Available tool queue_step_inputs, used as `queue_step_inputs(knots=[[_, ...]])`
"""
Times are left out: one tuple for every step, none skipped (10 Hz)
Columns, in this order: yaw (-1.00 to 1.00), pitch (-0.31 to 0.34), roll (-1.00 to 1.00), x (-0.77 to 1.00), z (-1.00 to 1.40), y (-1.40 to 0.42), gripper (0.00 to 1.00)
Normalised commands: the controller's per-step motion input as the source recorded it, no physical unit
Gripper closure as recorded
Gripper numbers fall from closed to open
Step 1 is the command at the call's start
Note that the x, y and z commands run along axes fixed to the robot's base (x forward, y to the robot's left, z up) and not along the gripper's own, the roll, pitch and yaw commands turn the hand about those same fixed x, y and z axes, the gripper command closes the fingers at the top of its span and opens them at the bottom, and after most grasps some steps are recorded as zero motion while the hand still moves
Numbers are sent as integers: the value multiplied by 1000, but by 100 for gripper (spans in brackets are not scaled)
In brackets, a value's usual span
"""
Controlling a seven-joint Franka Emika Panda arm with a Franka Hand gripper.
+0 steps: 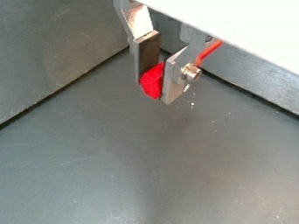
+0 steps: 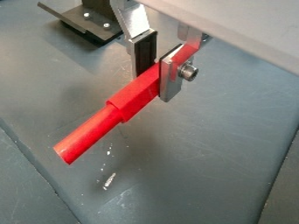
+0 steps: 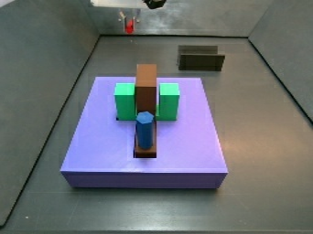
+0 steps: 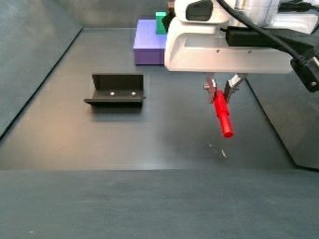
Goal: Pick up the red object. Move up. Place the red object on the fixture. Regrasp the red object. Move to above the board. Insert the red object.
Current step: Place the red object on the fixture.
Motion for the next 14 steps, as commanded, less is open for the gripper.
queue_step_inputs(knots=[[0,0,0,0,-43,0,100],[0,0,0,0,-49,0,100],[0,0,0,0,-51,0,100],[0,0,0,0,-37,0,100],[0,0,0,0,-34,0,100],[0,0,0,0,-31,0,100],[0,0,0,0,-31,0,100],[0,0,0,0,-29,0,100],[0,0,0,0,-29,0,100],[0,0,0,0,-29,0,100],[0,0,0,0,-29,0,100],[0,0,0,23,0,0,100],[0,0,-240,177,29,66,100],[0,69,-809,729,234,351,100]])
